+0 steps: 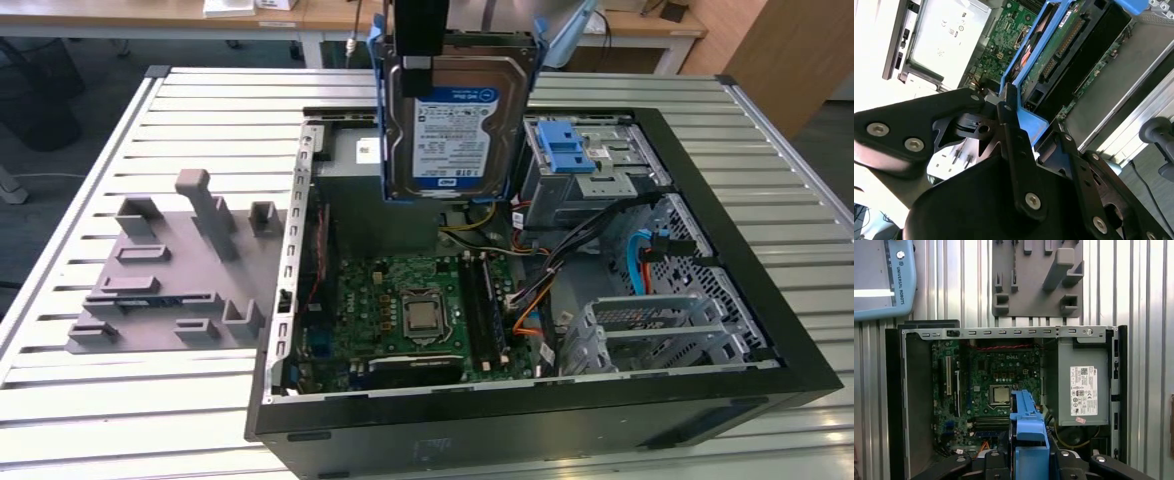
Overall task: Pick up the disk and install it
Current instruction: 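Insert the disk into the insertion slot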
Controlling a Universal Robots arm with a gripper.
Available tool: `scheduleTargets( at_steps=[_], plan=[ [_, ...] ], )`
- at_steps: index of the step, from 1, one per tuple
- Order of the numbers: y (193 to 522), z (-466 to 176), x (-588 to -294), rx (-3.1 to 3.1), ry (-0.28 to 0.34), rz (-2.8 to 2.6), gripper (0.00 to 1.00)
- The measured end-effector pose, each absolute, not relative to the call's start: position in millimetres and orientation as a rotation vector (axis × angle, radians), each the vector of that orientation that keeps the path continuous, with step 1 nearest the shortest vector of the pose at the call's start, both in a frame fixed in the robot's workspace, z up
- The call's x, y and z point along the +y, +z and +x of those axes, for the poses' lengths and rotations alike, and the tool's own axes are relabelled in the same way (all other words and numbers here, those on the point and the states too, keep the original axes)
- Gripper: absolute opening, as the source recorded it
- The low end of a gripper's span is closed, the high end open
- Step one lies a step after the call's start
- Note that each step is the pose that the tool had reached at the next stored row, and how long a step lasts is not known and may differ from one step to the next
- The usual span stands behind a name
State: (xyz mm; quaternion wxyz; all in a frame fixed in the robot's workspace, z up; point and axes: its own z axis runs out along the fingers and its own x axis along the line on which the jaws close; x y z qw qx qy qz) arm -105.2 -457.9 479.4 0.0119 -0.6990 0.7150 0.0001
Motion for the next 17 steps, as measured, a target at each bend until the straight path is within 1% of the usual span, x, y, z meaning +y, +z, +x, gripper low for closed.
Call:
scheduleTargets(
  at_steps=[17],
  plan=[
    [479.1, -96.8, -458.8, 2.230, 0.000, -2.180, 0.37]
  ],
)
